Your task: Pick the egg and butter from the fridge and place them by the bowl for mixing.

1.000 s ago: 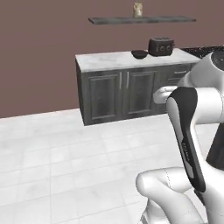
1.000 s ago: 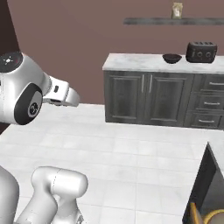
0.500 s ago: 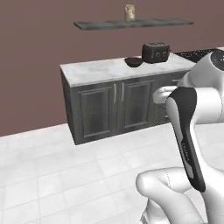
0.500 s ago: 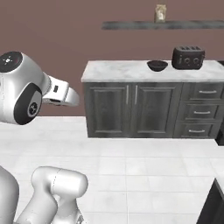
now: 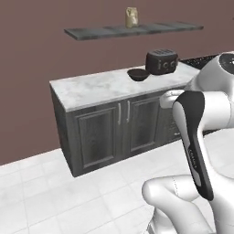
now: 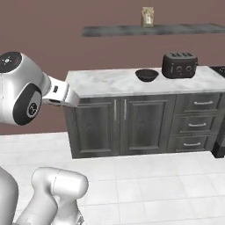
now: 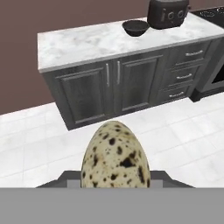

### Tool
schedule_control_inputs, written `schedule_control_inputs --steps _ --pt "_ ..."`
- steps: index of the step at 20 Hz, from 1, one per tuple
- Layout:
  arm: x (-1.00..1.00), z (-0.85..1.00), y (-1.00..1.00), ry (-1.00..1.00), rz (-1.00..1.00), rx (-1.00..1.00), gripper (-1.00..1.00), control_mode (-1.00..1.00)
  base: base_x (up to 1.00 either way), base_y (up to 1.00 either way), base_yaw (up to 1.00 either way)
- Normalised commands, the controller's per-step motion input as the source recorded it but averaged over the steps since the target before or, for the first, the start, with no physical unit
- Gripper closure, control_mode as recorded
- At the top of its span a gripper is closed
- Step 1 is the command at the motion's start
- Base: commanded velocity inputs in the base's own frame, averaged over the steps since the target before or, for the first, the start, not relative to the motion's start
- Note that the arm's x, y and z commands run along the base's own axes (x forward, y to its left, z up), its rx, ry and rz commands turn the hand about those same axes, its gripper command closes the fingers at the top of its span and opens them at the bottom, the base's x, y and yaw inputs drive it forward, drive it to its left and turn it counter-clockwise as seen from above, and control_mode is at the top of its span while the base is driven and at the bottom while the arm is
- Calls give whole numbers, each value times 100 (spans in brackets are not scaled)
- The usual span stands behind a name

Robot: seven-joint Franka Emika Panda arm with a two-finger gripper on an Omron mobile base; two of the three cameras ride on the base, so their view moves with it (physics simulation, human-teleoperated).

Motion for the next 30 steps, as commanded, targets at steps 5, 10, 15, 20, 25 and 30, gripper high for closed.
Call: schedule_control_inputs --steps 5,10,15,20,25,30 --pt "0 0 0 0 0 0 100 100 100 -41 -9" --pt "0 0 0 0 0 0 100 100 100 -35 -3" --pt "0 0 0 0 0 0 100 100 100 -3 0" --pt "0 0 0 0 0 0 100 100 100 -2 0" --pt "0 0 0 0 0 0 100 100 90 -12 0" --pt "0 0 0 0 0 0 100 100 86 -2 0"
